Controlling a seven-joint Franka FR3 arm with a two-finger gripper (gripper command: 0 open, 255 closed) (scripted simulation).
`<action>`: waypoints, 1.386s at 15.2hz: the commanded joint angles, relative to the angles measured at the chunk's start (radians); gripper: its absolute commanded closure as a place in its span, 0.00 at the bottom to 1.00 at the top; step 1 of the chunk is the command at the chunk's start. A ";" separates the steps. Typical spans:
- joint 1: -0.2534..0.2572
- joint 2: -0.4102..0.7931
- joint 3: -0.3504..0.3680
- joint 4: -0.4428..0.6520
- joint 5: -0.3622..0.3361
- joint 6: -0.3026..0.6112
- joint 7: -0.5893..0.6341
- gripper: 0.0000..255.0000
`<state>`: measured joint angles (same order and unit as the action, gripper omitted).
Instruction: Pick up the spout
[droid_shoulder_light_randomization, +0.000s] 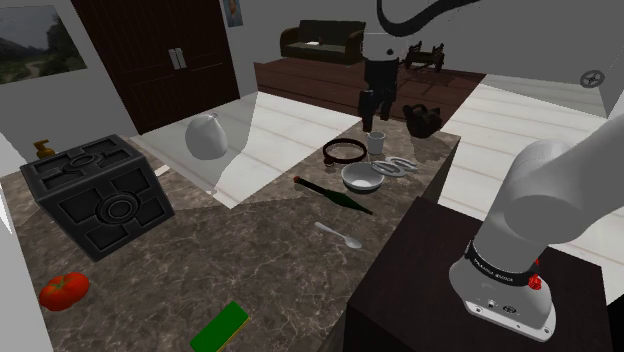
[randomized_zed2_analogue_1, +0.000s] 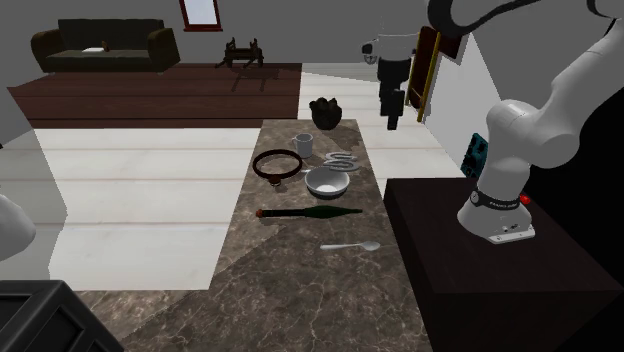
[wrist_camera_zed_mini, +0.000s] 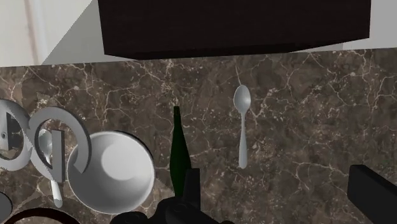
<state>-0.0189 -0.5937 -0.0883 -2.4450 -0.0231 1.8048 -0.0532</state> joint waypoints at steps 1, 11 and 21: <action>-0.003 0.048 -0.014 -0.025 -0.004 0.078 -0.017 0.00; -0.001 0.374 -0.074 -0.039 0.016 0.427 -0.107 0.00; -0.010 0.775 -0.093 0.098 0.135 0.690 -0.246 0.00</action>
<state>-0.0252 0.1382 -0.1822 -2.3695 0.0967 2.4743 -0.2822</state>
